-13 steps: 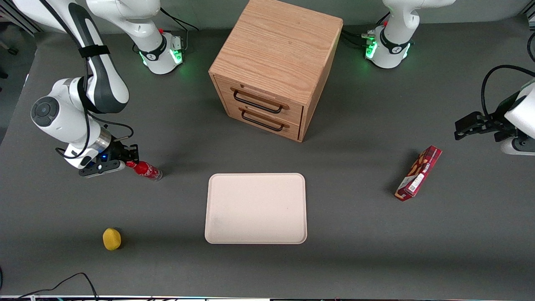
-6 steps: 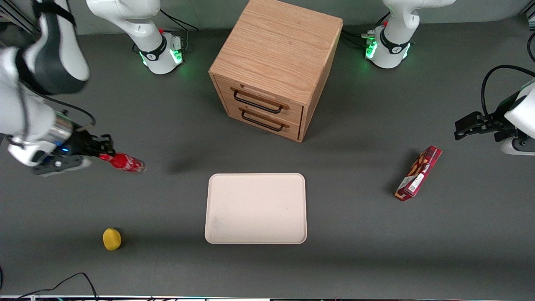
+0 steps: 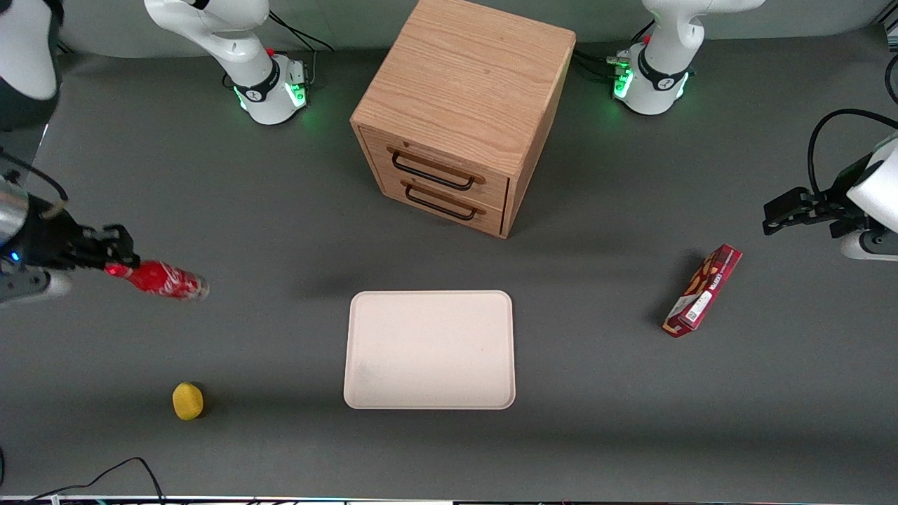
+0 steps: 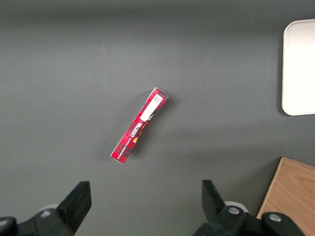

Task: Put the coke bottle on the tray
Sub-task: 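Lift the bottle and carry it to the white tray's corner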

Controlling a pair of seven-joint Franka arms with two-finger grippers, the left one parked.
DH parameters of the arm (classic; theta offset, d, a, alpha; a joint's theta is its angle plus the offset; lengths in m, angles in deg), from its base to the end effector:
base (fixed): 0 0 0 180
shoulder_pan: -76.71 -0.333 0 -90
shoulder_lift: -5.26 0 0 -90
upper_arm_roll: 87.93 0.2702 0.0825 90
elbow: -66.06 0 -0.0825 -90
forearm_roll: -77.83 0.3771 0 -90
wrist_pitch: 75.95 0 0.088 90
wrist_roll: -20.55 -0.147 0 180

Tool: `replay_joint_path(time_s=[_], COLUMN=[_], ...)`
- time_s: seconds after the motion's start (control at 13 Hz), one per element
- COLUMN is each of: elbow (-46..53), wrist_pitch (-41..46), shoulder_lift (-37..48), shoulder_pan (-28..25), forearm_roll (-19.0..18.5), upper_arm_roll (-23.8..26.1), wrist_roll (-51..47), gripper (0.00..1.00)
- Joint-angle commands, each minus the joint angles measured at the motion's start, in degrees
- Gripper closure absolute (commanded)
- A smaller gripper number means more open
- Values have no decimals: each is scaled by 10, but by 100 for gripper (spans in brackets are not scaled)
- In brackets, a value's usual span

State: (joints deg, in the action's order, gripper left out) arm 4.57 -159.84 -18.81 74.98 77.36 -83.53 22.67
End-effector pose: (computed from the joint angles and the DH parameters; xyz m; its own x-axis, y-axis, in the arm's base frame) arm 0.6361 0.0572 0.5086 0.9902 0.1369 -0.0272 0.1362 -0.9904 -0.0241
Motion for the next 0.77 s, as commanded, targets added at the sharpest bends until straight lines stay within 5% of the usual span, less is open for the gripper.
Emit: replay_joint_path(time_s=[0.0,0.69], elbow=[113,111], wrist_pitch=[-34,-241], shoulder_lift=[-112,-236], shoulder_pan=[-85,-167], forearm_roll=[-9,-3], upper_arm_roll=[-41,-38], wrist_roll=[-62,-174], gripper=[100,100])
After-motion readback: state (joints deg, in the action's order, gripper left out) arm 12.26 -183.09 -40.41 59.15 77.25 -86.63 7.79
